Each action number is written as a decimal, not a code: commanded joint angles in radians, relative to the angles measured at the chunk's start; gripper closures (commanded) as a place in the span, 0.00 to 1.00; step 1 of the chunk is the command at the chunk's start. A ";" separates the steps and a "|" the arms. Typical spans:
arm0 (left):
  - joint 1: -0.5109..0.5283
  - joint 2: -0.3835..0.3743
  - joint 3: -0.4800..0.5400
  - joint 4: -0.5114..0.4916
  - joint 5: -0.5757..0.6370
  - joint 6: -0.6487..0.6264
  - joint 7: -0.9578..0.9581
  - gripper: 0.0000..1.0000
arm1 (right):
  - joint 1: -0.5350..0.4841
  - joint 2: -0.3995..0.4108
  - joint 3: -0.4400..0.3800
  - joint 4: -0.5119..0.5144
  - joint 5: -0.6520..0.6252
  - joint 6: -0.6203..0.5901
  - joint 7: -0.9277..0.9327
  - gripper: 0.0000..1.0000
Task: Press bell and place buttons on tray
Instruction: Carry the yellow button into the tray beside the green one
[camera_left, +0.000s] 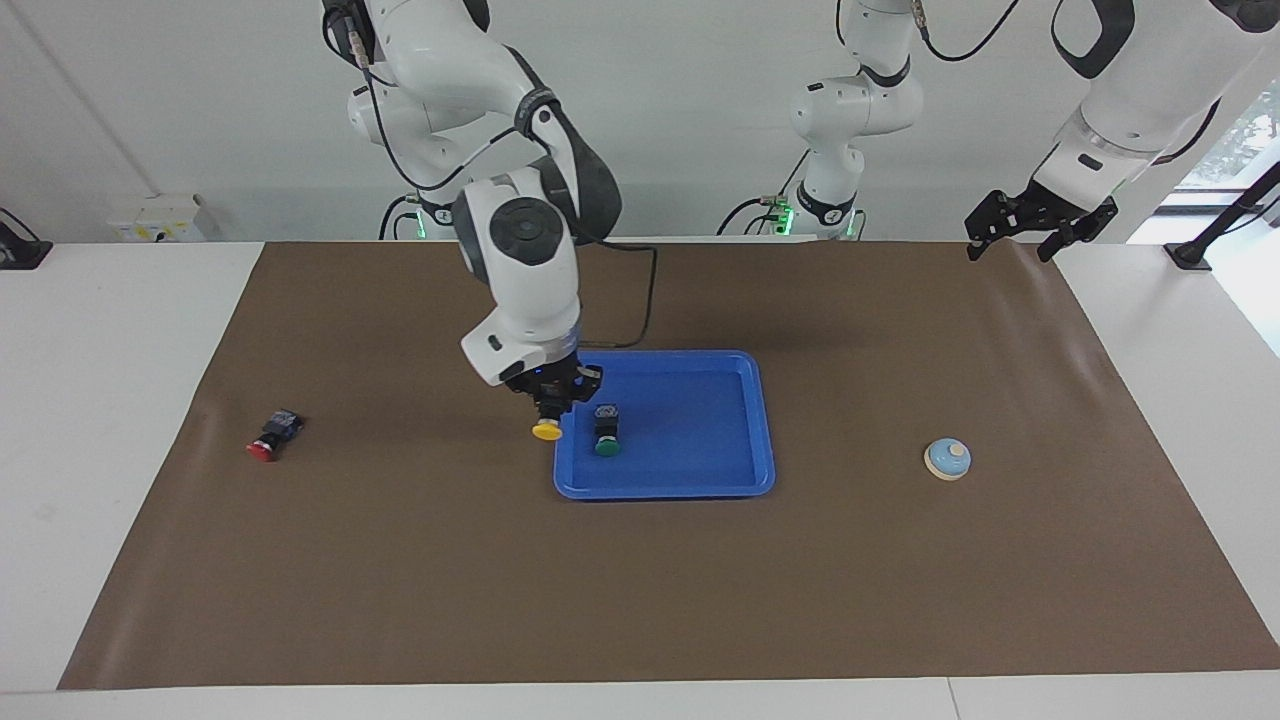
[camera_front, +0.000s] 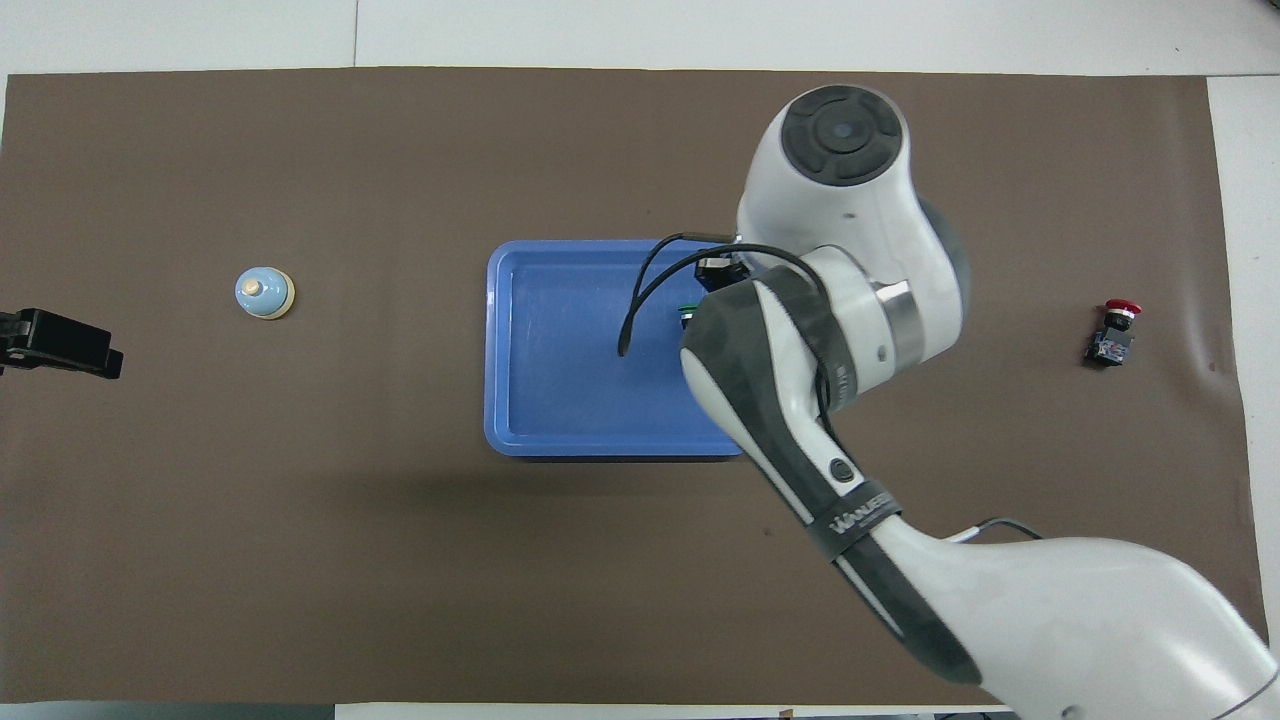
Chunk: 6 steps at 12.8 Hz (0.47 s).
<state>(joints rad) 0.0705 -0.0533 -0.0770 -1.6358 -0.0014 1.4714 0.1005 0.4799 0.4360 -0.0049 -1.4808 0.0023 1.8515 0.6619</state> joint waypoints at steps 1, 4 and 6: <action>0.002 -0.005 0.003 0.011 0.001 -0.014 0.010 0.00 | 0.069 0.079 0.000 0.065 0.016 0.029 0.089 1.00; 0.002 -0.005 0.003 0.011 0.001 -0.014 0.010 0.00 | 0.129 0.113 0.000 0.048 0.009 0.115 0.096 1.00; 0.002 -0.005 0.003 0.011 0.001 -0.014 0.010 0.00 | 0.135 0.122 0.000 0.019 0.004 0.161 0.094 1.00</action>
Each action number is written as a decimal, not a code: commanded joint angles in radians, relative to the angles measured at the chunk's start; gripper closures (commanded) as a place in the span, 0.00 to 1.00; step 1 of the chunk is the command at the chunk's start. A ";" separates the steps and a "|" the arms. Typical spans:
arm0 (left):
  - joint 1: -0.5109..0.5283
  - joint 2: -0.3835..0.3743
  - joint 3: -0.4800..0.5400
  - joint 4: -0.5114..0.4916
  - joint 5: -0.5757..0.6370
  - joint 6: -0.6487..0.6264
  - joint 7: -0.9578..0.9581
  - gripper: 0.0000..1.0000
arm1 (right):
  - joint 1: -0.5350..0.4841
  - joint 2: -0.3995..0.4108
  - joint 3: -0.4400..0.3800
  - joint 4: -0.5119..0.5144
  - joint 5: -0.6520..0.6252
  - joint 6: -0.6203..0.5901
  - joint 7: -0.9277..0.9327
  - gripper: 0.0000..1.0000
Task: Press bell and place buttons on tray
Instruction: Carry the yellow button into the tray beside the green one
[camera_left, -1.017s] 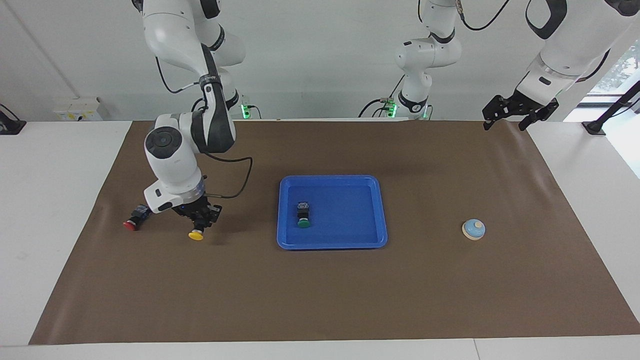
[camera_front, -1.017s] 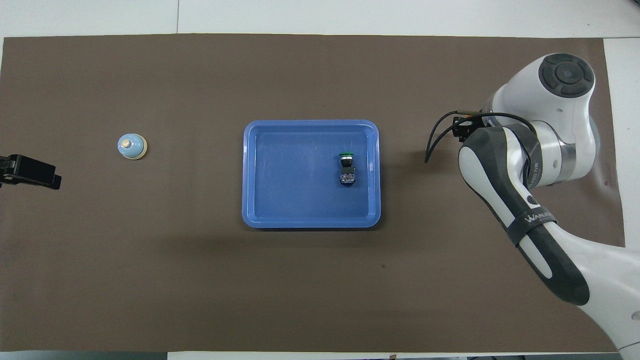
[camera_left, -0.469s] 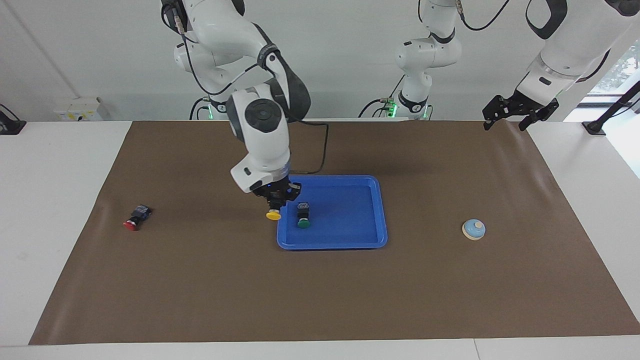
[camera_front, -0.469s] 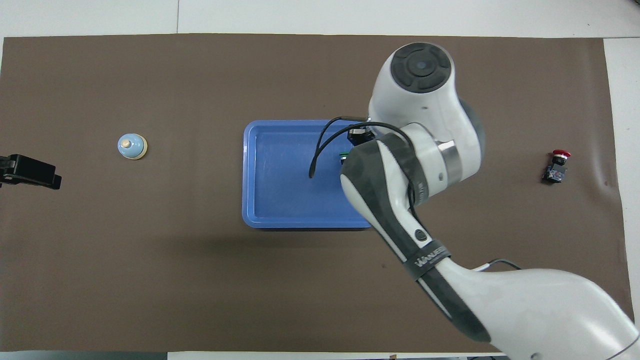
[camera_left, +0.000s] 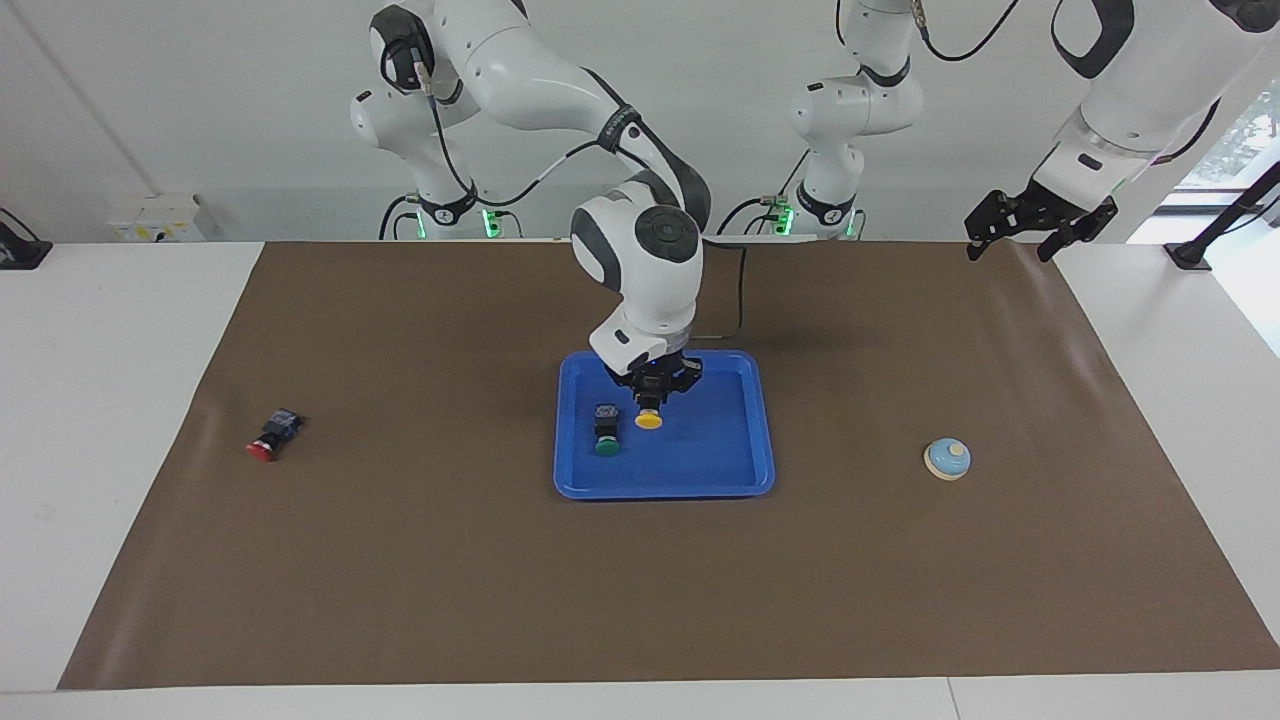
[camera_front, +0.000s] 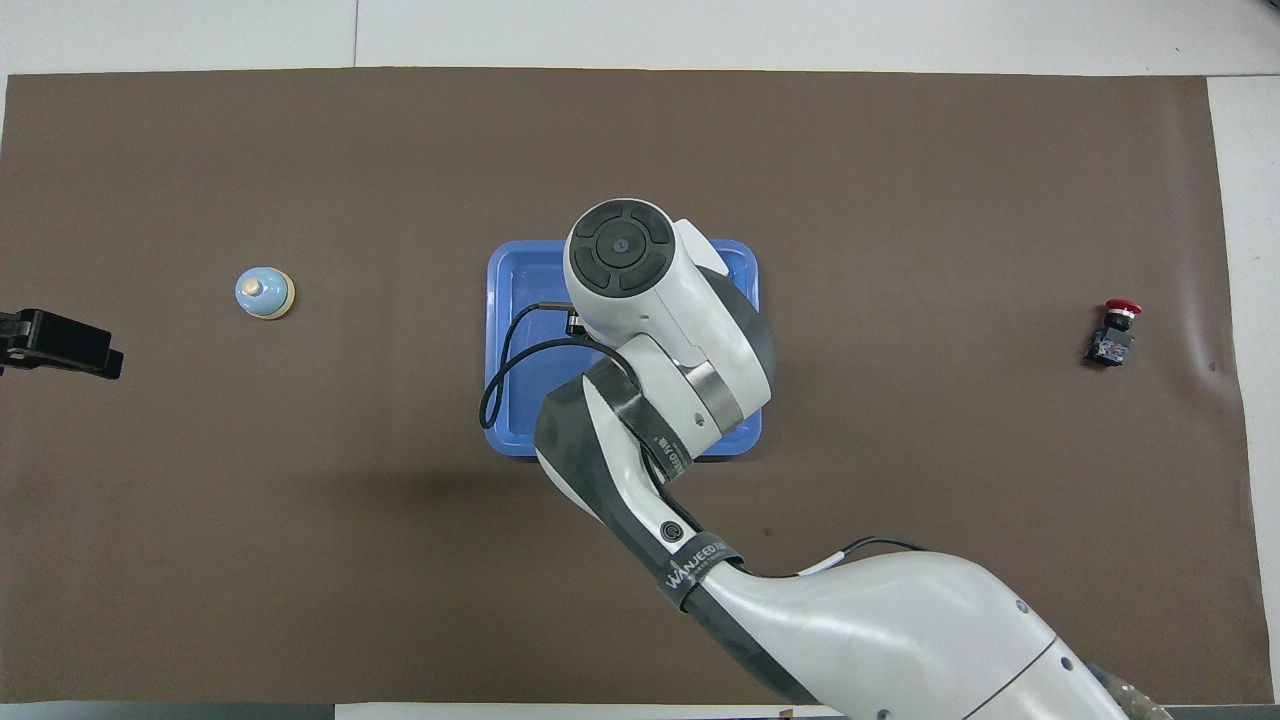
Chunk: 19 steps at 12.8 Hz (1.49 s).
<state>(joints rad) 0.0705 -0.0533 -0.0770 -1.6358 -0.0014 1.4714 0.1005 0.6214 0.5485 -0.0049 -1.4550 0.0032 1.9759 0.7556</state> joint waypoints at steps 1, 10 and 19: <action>0.000 -0.005 0.003 0.011 0.001 -0.014 0.010 0.00 | -0.003 0.021 0.000 -0.031 0.001 0.073 -0.004 1.00; 0.002 -0.005 0.003 0.011 0.001 -0.014 0.010 0.00 | 0.006 0.036 0.000 -0.073 -0.008 0.136 0.011 0.00; 0.002 -0.005 0.003 0.011 0.001 -0.014 0.010 0.00 | -0.124 -0.070 -0.069 0.033 -0.047 -0.104 -0.016 0.00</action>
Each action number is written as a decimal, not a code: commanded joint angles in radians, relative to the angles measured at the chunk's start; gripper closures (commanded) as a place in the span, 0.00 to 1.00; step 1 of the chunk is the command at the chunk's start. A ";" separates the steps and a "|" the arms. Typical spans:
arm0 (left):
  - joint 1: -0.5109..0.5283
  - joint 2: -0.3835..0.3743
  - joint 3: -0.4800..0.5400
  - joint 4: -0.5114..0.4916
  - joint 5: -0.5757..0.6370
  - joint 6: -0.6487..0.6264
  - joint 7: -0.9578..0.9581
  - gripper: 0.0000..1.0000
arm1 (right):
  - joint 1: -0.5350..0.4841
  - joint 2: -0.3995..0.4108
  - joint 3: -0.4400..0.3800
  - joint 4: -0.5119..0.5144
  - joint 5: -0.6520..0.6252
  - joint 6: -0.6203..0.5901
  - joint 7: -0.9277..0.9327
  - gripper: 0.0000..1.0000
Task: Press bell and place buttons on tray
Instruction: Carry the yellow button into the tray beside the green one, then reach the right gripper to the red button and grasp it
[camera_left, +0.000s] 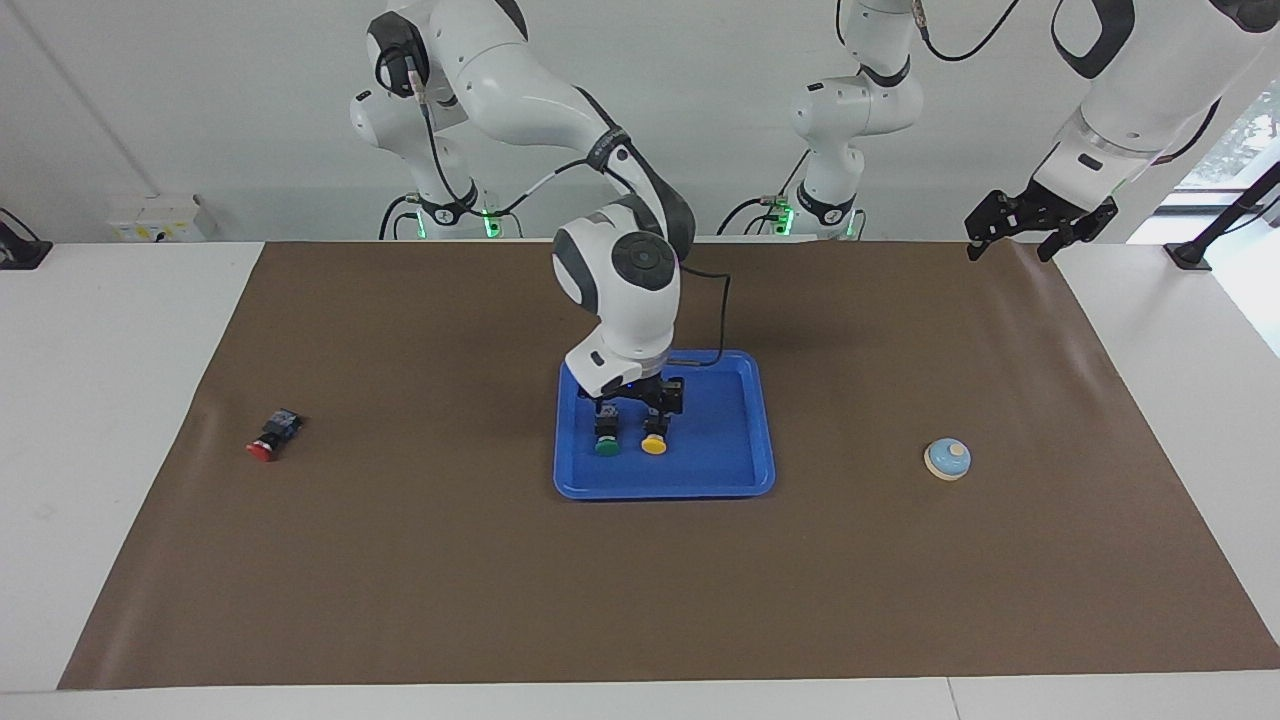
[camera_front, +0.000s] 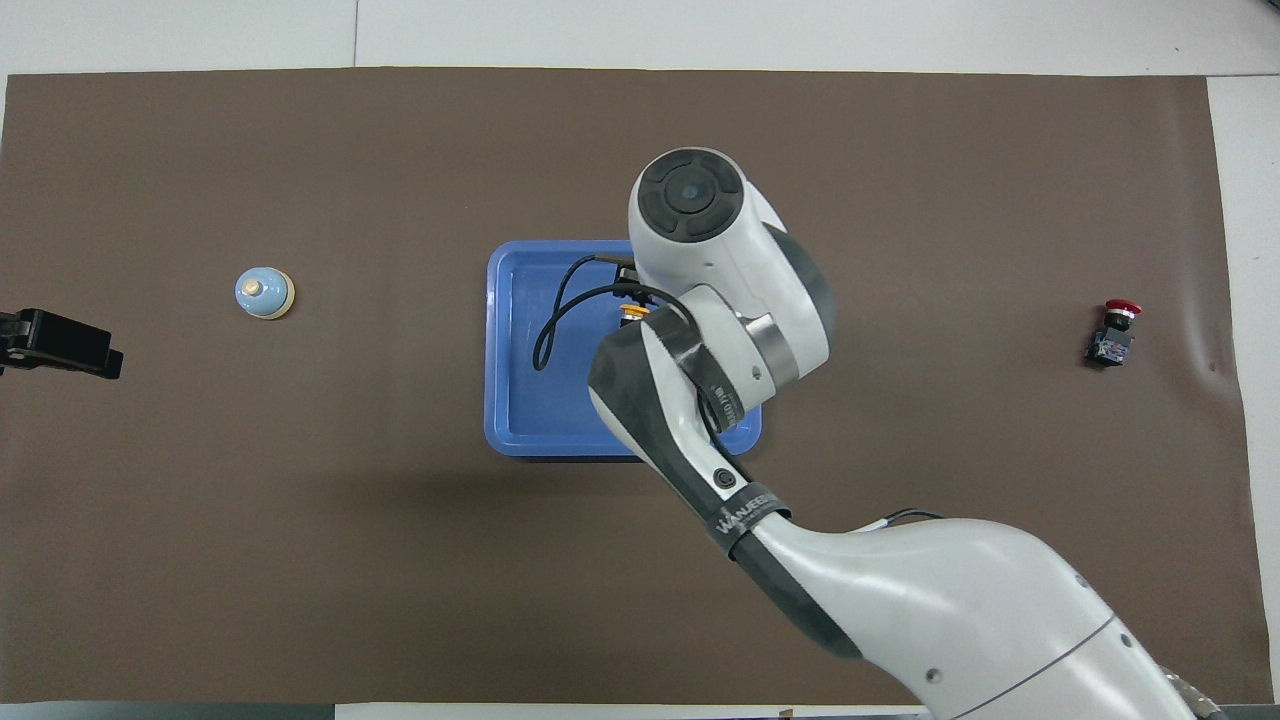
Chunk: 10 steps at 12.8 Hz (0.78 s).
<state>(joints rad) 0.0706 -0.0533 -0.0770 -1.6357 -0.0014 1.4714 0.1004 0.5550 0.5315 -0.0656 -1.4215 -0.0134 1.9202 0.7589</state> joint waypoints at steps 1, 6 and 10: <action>0.002 -0.005 0.003 0.011 0.001 -0.014 0.010 0.00 | -0.097 -0.074 -0.010 -0.001 -0.043 -0.093 -0.073 0.00; 0.002 -0.005 0.003 0.011 0.001 -0.014 0.010 0.00 | -0.403 -0.147 -0.010 -0.034 -0.048 -0.165 -0.375 0.00; 0.002 -0.005 0.003 0.011 0.001 -0.014 0.010 0.00 | -0.591 -0.214 -0.011 -0.236 -0.082 -0.026 -0.605 0.00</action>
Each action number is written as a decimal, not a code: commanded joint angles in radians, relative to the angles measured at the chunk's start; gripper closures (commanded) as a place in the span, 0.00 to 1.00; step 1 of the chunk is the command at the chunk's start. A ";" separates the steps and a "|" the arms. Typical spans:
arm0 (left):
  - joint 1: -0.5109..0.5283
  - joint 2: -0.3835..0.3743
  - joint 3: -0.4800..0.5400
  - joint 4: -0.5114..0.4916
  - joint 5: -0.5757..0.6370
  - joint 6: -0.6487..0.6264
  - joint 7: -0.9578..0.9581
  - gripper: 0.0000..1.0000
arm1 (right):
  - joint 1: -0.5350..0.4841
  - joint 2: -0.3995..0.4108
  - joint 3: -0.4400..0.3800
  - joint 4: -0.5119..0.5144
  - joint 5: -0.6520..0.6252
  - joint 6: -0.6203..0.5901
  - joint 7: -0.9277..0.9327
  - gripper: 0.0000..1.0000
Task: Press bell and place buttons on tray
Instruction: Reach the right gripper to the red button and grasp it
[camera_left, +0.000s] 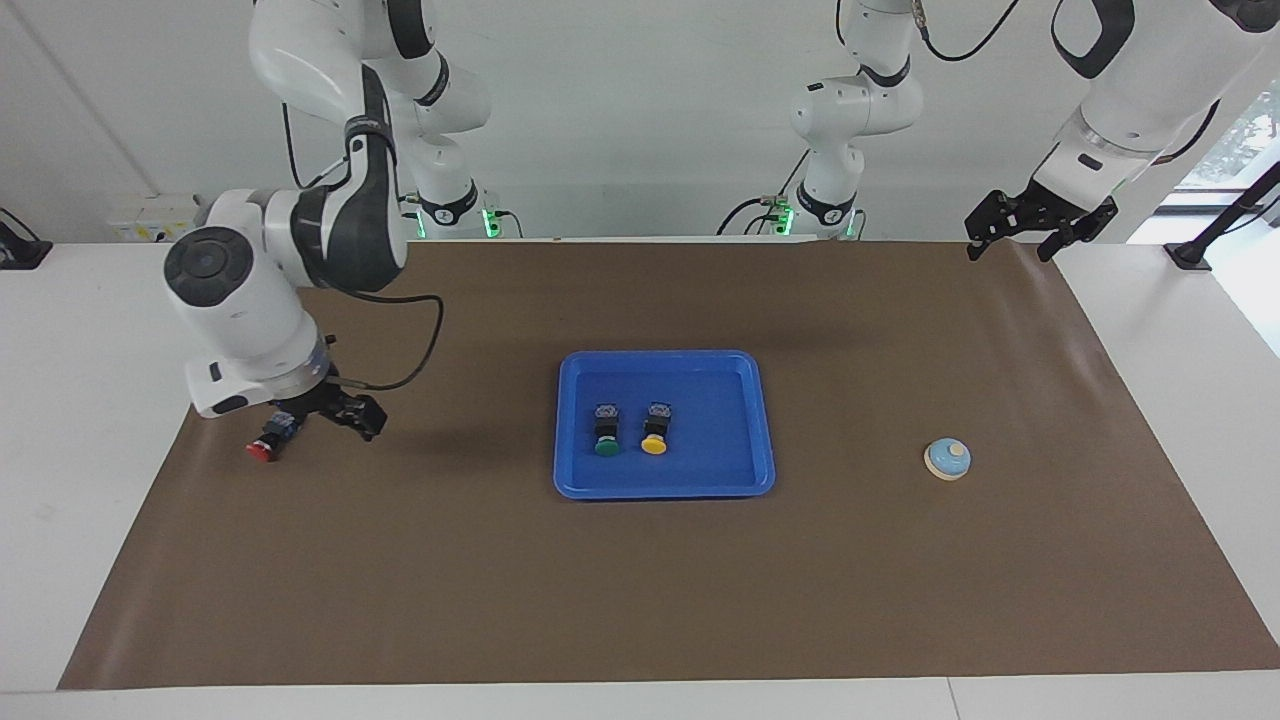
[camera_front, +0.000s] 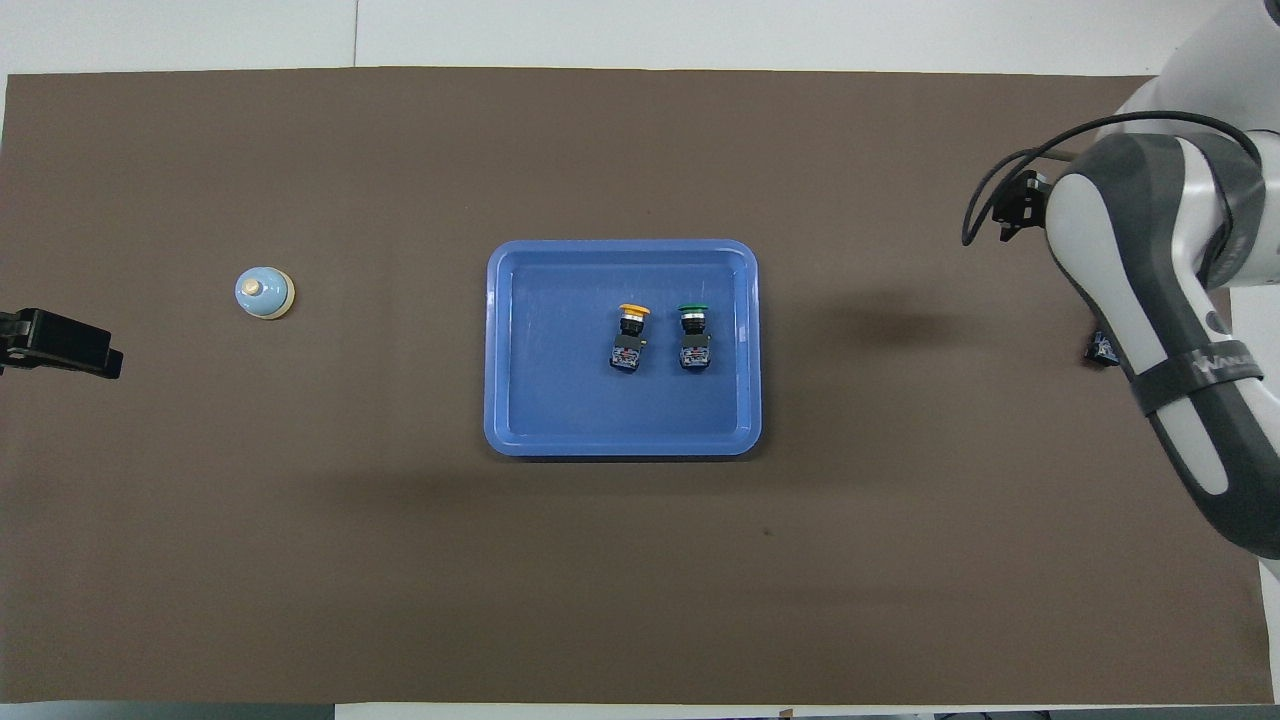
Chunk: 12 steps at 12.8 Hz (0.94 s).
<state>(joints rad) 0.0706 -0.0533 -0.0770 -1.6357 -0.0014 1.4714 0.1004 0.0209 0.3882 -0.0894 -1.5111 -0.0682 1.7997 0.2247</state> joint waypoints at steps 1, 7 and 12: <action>0.002 -0.005 0.003 0.011 0.001 -0.014 0.010 0.00 | -0.097 -0.093 0.013 -0.217 -0.027 0.171 -0.112 0.00; 0.002 -0.005 0.003 0.011 0.001 -0.014 0.010 0.00 | -0.190 -0.089 0.016 -0.423 -0.024 0.498 -0.168 0.00; 0.002 -0.005 0.003 0.011 0.001 -0.014 0.010 0.00 | -0.217 -0.072 0.016 -0.512 -0.012 0.627 -0.174 0.00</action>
<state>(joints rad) 0.0706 -0.0533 -0.0770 -1.6357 -0.0014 1.4714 0.1004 -0.1617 0.3264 -0.0891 -1.9838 -0.0758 2.3869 0.0604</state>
